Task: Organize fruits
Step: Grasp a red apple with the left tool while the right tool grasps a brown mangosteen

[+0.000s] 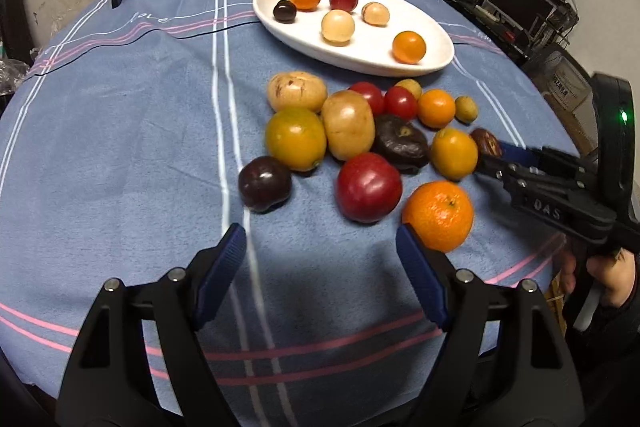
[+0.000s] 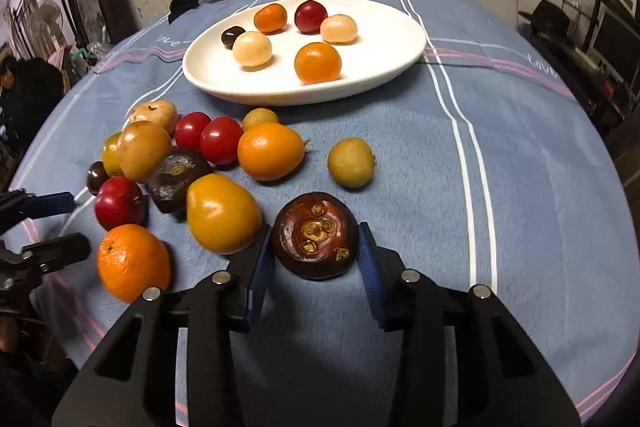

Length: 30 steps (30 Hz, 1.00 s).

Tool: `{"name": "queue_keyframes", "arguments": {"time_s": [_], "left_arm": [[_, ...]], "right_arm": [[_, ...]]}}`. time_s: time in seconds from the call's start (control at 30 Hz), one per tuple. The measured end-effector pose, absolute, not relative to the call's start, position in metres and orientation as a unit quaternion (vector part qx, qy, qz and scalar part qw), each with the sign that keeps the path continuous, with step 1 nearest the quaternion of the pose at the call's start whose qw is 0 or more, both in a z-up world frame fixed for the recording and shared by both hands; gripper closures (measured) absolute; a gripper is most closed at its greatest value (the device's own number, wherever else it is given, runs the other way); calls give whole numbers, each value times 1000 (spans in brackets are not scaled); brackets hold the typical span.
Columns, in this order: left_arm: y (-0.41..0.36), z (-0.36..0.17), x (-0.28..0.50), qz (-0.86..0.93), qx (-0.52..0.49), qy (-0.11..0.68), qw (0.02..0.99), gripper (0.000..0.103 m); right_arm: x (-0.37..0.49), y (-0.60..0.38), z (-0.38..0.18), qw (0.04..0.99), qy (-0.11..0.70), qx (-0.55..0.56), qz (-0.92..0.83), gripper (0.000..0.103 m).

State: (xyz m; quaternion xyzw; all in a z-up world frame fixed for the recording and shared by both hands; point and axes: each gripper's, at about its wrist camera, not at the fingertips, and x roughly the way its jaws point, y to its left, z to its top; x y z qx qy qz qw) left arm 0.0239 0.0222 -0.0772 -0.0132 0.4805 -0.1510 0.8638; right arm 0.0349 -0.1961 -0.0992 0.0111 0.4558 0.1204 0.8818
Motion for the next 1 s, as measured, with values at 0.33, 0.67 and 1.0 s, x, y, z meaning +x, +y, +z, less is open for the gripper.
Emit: {"name": "queue_keyframes", "arguments": {"time_s": [0.33, 0.67, 1.0], "left_arm": [[-5, -89, 36, -163, 16, 481, 861, 48], [-14, -86, 52, -170, -7, 467, 868, 63], [-1, -58, 37, -181, -28, 437, 881, 63]], "right_arm": [[22, -220, -94, 879, 459, 57, 117, 61], [19, -219, -93, 877, 459, 68, 126, 61], [14, -207, -70, 888, 435, 55, 135, 61]]}}
